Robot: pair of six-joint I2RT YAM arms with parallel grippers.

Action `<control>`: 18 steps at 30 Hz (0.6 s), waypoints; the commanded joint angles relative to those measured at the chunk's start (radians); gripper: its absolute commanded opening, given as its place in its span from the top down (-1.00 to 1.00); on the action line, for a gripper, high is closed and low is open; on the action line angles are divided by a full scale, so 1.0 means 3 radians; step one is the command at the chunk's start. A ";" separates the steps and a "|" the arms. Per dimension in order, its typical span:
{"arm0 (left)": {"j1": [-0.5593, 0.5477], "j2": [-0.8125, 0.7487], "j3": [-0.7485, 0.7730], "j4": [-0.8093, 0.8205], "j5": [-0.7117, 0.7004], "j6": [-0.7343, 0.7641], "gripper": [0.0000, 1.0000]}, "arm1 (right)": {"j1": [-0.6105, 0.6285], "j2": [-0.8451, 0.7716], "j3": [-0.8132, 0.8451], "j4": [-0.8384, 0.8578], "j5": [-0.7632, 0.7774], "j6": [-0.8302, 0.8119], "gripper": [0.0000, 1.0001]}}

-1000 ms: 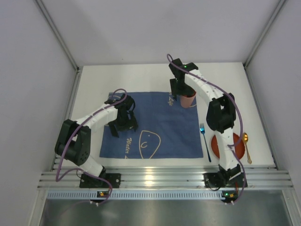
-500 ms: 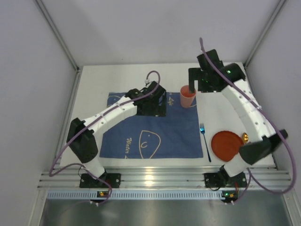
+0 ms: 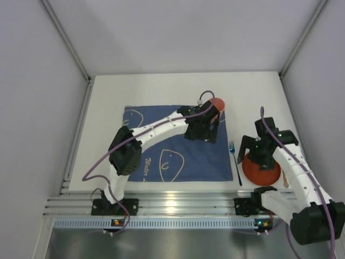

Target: Set the dinner table for one person

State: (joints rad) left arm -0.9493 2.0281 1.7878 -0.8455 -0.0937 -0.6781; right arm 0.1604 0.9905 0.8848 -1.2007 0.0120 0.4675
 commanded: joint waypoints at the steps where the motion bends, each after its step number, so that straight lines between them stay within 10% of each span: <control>1: -0.0026 -0.0205 -0.0043 0.0016 -0.0015 -0.0158 -0.89 | -0.0110 0.0001 -0.0234 0.0371 -0.0459 0.0032 -0.86; 18: -0.0057 -0.1171 -0.1106 -0.0076 -0.0588 -0.0378 -0.87 | -0.0136 0.1212 -0.0163 0.1215 -0.0071 0.0098 -0.27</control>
State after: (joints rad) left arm -0.9638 1.7370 1.4796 -0.8562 -0.2108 -0.7795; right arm 0.1341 1.2949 0.7952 -0.9119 -0.0395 0.4763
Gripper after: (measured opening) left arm 0.932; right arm 0.654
